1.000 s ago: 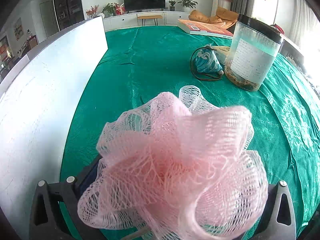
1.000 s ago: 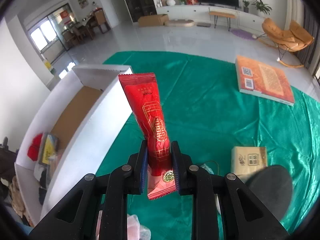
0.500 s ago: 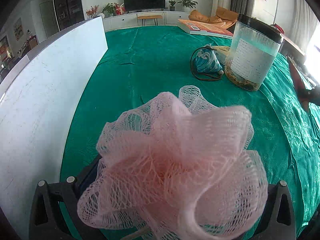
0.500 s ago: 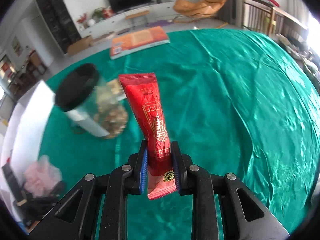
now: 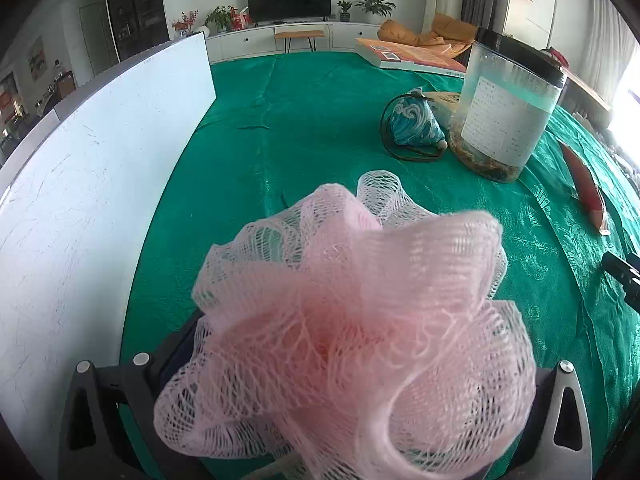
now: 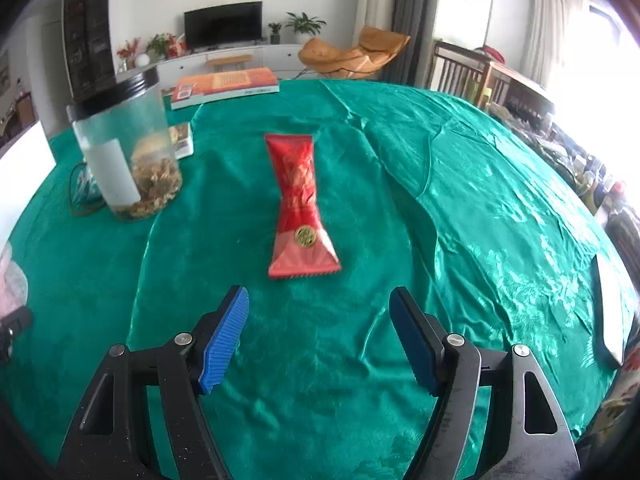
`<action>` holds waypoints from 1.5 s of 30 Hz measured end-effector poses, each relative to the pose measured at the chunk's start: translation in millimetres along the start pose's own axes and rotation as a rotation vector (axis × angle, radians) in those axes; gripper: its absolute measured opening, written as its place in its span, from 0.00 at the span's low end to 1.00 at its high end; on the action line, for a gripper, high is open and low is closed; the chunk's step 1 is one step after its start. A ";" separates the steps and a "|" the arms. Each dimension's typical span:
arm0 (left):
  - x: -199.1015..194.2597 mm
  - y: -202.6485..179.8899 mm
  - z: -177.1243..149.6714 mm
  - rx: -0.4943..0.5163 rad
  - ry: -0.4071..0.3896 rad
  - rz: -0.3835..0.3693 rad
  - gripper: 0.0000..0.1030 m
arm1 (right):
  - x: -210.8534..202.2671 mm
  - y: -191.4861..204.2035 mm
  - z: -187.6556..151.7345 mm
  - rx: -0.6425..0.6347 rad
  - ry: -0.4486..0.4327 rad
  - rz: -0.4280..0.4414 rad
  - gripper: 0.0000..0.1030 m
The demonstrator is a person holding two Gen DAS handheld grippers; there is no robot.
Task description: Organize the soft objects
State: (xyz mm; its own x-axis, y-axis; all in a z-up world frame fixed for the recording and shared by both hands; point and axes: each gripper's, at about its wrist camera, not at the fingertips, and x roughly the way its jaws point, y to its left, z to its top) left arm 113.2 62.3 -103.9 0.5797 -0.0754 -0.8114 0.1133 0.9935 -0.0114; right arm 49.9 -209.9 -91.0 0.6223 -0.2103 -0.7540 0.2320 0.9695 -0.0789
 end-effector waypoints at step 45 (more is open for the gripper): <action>-0.4 0.0 -0.2 0.000 0.000 0.000 1.00 | 11.5 -9.7 -2.8 0.049 0.048 0.063 0.85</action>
